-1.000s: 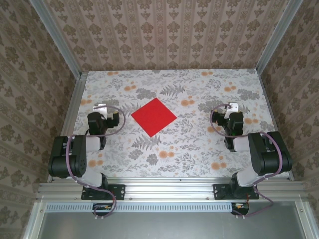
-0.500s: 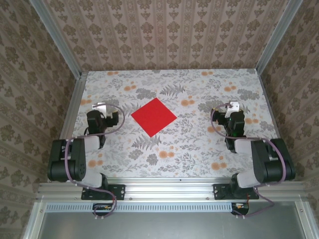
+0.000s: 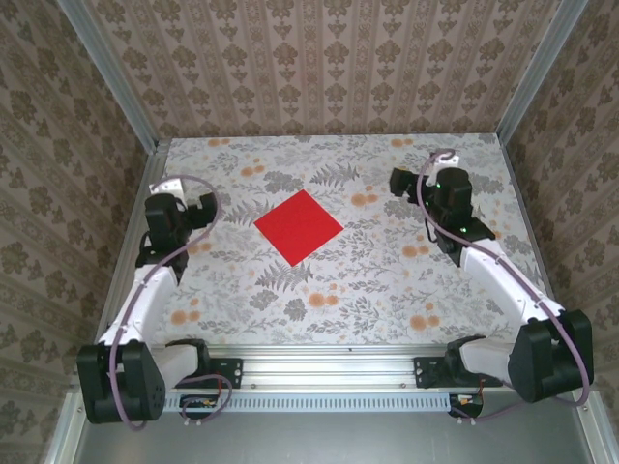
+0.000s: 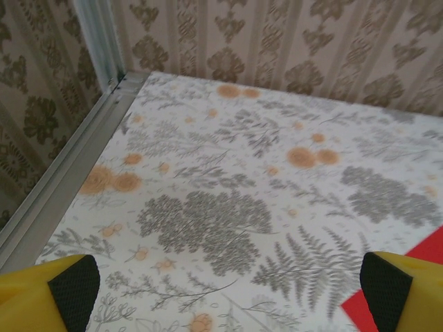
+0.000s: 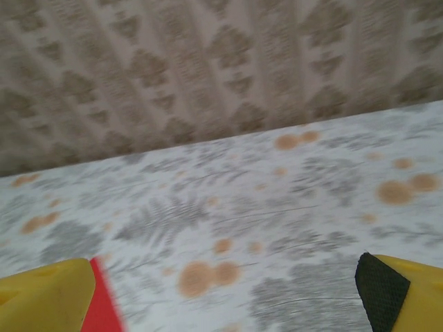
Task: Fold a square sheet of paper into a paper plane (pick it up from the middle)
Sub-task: Move the square sheet of paper to the center of the table.
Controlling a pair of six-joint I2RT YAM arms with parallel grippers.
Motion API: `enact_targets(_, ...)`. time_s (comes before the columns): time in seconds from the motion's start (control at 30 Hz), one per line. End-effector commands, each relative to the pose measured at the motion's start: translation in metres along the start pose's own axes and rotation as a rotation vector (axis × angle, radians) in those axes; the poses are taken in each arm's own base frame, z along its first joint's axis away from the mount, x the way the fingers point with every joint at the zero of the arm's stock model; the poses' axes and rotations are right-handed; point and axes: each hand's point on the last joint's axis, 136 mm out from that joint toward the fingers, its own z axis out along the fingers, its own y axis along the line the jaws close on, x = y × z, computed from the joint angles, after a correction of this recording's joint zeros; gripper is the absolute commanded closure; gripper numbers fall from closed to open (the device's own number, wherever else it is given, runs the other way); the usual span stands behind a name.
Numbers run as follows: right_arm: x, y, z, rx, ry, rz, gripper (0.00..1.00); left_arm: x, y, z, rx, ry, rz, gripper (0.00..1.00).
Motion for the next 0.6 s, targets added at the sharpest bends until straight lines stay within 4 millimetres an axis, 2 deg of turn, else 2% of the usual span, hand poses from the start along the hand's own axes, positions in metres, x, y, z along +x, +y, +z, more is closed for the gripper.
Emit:
enact_targets(0.0, 0.049, 0.050, 0.008, -0.132, 0.228, 0.088, 0.00, 0.008, -0.015, -0.022, 0.083, 0.116, -0.046, 0.00)
enact_targets(0.07, 0.053, 0.077, 0.017, -0.186, 0.253, 0.105, 0.00, 0.000, -0.015, -0.032, 0.083, 0.097, -0.056, 0.00)
enact_targets(0.1, 0.068, 0.087, 0.030, -0.186, 0.300, 0.108, 0.00, -0.001, -0.015, -0.038, 0.079, 0.093, -0.058, 0.00)
enact_targets(0.27, 0.108, 0.137, 0.060, -0.192, 0.422, 0.036, 0.00, -0.004, -0.005, -0.059, 0.025, 0.087, -0.079, 0.00)
enact_targets(0.43, 0.160, 0.172, 0.088, -0.134, 0.554, -0.115, 0.00, 0.000, -0.001, -0.066, 0.007, 0.088, -0.079, 0.00)
enact_targets(0.57, 0.188, 0.199, 0.102, -0.122, 0.613, -0.220, 0.00, 0.002, -0.001, -0.066, 0.005, 0.085, -0.085, 0.00)
